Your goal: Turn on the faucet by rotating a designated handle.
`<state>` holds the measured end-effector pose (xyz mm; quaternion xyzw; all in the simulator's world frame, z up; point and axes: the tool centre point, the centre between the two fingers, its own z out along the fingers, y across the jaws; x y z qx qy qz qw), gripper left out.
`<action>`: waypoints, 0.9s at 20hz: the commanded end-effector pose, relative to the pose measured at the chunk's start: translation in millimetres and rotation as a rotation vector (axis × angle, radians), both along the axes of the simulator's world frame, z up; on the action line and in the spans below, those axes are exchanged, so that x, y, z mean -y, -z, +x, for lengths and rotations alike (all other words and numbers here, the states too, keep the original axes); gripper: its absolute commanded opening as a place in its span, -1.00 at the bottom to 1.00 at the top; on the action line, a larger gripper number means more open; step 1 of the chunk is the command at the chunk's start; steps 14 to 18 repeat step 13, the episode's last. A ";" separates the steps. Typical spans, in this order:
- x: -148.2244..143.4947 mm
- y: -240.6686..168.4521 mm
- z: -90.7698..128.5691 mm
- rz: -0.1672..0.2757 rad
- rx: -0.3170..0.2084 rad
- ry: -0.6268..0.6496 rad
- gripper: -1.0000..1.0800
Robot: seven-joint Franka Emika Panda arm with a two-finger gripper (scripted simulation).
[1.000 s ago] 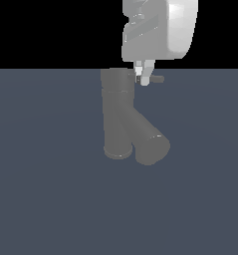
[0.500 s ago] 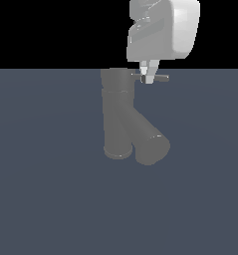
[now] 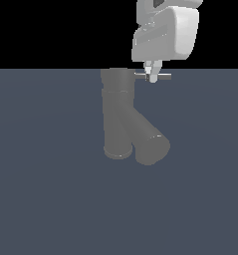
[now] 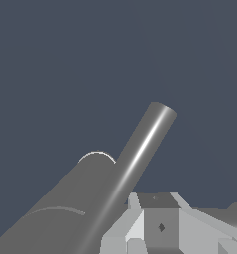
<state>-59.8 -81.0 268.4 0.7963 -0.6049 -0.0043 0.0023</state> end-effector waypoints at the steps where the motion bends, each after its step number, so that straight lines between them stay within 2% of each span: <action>1: 19.7 0.1 9.6 -0.002 0.009 0.028 -1.00; 12: 45.6 -0.2 39.7 -0.002 0.010 0.044 -1.00; 18: 45.6 -0.2 39.7 -0.002 0.010 0.044 -1.00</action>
